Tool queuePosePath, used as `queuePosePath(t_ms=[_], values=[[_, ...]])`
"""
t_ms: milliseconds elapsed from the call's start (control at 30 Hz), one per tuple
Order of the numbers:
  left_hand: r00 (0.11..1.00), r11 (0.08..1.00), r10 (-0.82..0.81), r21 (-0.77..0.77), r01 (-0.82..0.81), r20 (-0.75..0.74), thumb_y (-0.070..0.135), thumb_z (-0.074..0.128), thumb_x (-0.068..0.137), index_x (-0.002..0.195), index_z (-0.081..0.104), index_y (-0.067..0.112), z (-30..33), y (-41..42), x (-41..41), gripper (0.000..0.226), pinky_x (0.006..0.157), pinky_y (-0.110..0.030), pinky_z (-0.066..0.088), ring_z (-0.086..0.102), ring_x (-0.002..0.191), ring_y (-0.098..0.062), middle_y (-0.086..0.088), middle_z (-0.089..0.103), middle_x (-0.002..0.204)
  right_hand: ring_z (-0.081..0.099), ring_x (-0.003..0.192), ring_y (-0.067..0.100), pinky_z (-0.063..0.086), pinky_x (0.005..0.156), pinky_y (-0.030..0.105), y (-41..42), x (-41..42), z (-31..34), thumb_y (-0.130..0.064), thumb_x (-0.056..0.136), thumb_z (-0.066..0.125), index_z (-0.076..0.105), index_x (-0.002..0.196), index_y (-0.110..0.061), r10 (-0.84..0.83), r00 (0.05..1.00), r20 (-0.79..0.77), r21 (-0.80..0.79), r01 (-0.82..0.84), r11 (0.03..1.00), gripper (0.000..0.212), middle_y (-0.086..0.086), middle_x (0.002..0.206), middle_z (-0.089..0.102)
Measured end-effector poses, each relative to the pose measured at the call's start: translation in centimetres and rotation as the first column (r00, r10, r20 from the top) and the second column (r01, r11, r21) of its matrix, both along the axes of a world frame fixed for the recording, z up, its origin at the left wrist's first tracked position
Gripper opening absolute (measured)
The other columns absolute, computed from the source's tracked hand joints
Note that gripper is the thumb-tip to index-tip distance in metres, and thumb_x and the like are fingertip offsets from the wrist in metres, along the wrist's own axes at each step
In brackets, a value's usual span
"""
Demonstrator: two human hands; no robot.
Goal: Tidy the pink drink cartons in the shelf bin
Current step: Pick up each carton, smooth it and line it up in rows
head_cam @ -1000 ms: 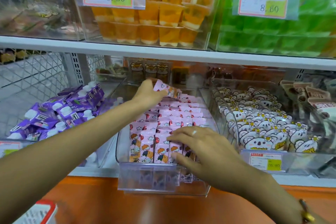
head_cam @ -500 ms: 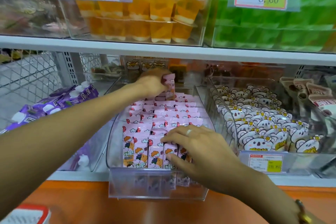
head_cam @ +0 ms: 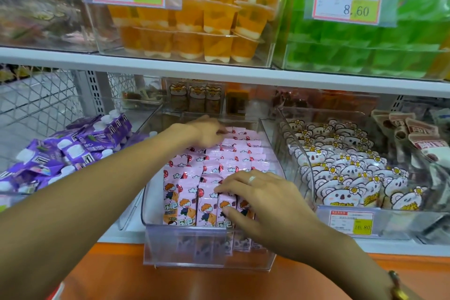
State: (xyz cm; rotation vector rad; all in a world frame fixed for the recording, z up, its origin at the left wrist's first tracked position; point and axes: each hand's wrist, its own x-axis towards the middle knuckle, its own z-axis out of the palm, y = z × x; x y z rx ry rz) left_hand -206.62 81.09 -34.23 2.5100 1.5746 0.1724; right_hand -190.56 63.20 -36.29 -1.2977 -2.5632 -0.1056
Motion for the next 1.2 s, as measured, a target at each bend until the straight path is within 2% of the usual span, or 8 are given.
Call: queuePosePath(t_ms=[133,267,467,600,767,867,967,1200], values=[[0.998,0.981,-0.043,0.192,0.032,0.05,0.037,0.052,0.095,0.117,0.061,0.023,0.0,-0.2,0.3,0.027,0.077,-0.03,0.038,0.044,0.107,-0.016,0.0,0.06,0.119,0.047,0.112,0.003,0.023,0.079,0.016,0.0,0.0,-0.1,-0.048,0.096,0.042,0.051,0.128,-0.04,-0.004,1.0,-0.008,0.005,0.004,1.0,0.034,-0.021,0.129,0.053],[0.995,0.984,-0.007,0.176,0.025,-0.103,0.034,0.056,0.094,0.115,0.065,0.019,0.0,-0.5,0.8,0.027,0.082,-0.034,0.046,0.05,0.112,-0.02,-0.002,0.062,0.116,0.051,0.108,0.004,0.024,0.076,0.016,-0.1,-0.1,0.0,-0.044,0.095,0.044,0.055,0.124,-0.039,-0.018,1.0,-0.024,0.012,0.018,1.0,0.031,-0.02,0.125,0.057],[0.987,0.974,0.056,0.209,-0.087,0.15,0.033,0.056,0.095,0.104,0.065,0.02,0.5,-1.4,0.7,0.018,0.07,-0.026,0.043,0.058,0.097,-0.018,-0.002,0.064,0.113,0.049,0.111,0.001,0.024,0.076,0.015,-0.2,0.0,0.0,-0.045,0.096,0.042,0.054,0.124,-0.041,-0.032,0.999,-0.033,0.033,0.033,0.999,0.031,-0.022,0.125,0.056],[0.774,0.964,0.14,0.094,-0.249,0.618,0.036,0.052,0.097,0.109,0.061,0.016,1.9,-3.6,0.3,0.024,0.054,-0.023,0.041,0.053,0.065,-0.013,-0.002,0.062,0.093,0.049,0.11,0.001,0.022,0.073,0.015,-0.3,0.0,0.1,-0.045,0.096,0.042,0.054,0.124,-0.041,-0.029,0.999,-0.03,0.041,0.031,0.999,0.031,-0.022,0.124,0.056],[0.32,0.932,0.196,-0.074,-0.355,0.927,0.029,0.053,0.097,0.115,0.059,0.011,2.1,-8.5,-0.8,0.027,0.084,-0.03,0.052,0.061,0.1,-0.016,-0.003,0.066,0.11,0.048,0.111,0.0,0.02,0.066,0.006,0.0,0.1,-0.1,-0.045,0.096,0.044,0.056,0.122,-0.041,-0.022,0.998,-0.057,0.05,0.025,0.998,0.029,-0.024,0.125,0.054],[0.138,0.903,0.004,0.056,-0.425,0.99,0.022,0.056,0.096,0.1,0.06,0.017,1.6,-12.8,-2.0,0.007,0.077,-0.021,0.053,0.062,0.09,-0.008,0.002,0.066,0.095,0.05,0.107,0.001,0.035,0.068,0.012,0.0,-0.3,0.1,-0.039,0.095,0.048,0.063,0.113,-0.038,-0.039,0.982,-0.187,0.038,0.047,0.998,0.023,-0.023,0.118,0.056],[0.067,0.889,-0.091,0.112,-0.443,0.994,0.025,0.06,0.093,0.094,0.062,0.019,1.2,-15.9,-3.1,0.006,0.069,-0.014,0.048,0.061,0.076,0.002,0.006,0.067,0.085,0.053,0.103,0.002,0.046,0.079,0.027,-0.1,-1.0,0.3,-0.033,0.094,0.055,0.065,0.109,-0.033,-0.037,0.892,-0.45,0.032,0.058,0.998,0.017,-0.019,0.109,0.059],[0.073,0.962,0.009,0.012,-0.271,0.997,0.021,0.06,0.092,0.094,0.066,0.027,-0.2,-18.1,-3.4,0.009,0.07,-0.012,0.05,0.066,0.081,0.004,0.012,0.073,0.086,0.046,0.113,-0.01,0.04,0.092,0.014,-0.4,-3.6,0.5,-0.061,0.081,0.048,0.044,0.132,-0.043,-0.132,0.678,-0.724,-0.324,-0.165,0.932,0.054,-0.026,0.125,0.048]])
